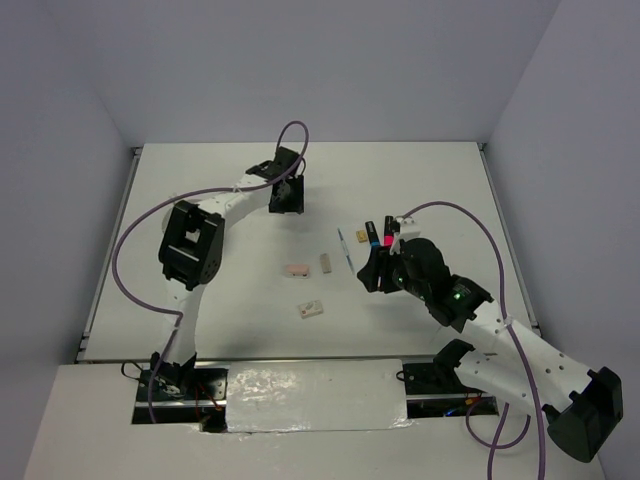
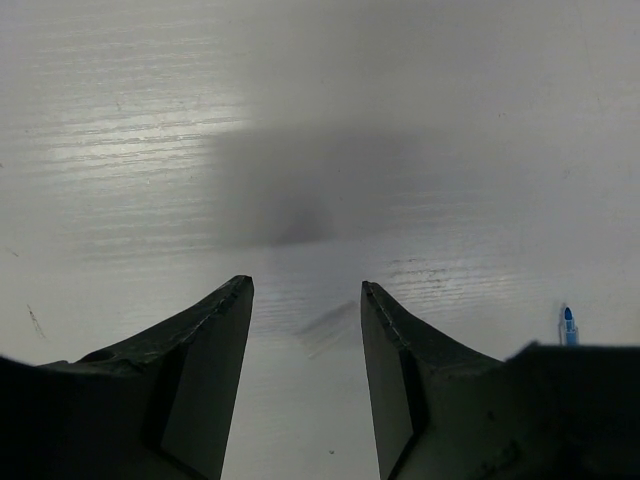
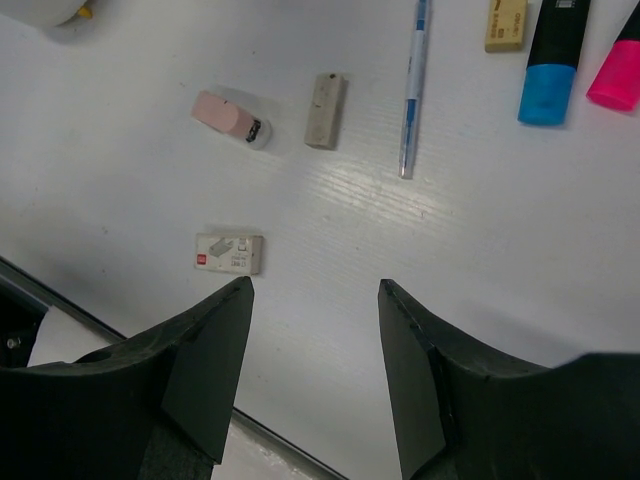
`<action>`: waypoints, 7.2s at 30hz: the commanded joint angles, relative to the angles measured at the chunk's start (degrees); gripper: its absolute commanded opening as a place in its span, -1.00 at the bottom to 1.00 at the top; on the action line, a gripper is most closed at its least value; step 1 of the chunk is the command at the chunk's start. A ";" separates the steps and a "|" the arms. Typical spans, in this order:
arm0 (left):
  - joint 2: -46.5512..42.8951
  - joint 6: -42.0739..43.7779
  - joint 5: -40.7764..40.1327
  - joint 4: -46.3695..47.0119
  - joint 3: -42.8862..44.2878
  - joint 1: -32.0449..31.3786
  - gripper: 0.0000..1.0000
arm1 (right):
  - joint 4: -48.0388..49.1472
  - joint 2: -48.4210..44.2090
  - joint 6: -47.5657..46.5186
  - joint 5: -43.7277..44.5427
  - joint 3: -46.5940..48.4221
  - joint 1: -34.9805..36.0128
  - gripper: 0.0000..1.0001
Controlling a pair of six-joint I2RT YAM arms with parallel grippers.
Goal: Sort the stationery into containers
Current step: Pick up the pen cap from the center of the board, then pick up the pen from the center of the board, then close the pen cap on the pen.
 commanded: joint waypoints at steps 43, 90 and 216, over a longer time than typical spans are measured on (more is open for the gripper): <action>1.20 5.22 -5.74 -4.48 -3.04 -5.16 -0.05 | 2.25 -1.55 0.70 -1.29 -0.31 -0.25 0.22; -61.26 -4.72 6.12 4.13 -30.52 -1.20 -1.00 | -9.86 51.42 -10.90 8.99 35.62 -3.76 0.02; -89.06 -33.10 27.04 60.20 -57.62 -4.19 -1.00 | 13.50 15.32 -7.30 11.80 35.19 36.40 -1.00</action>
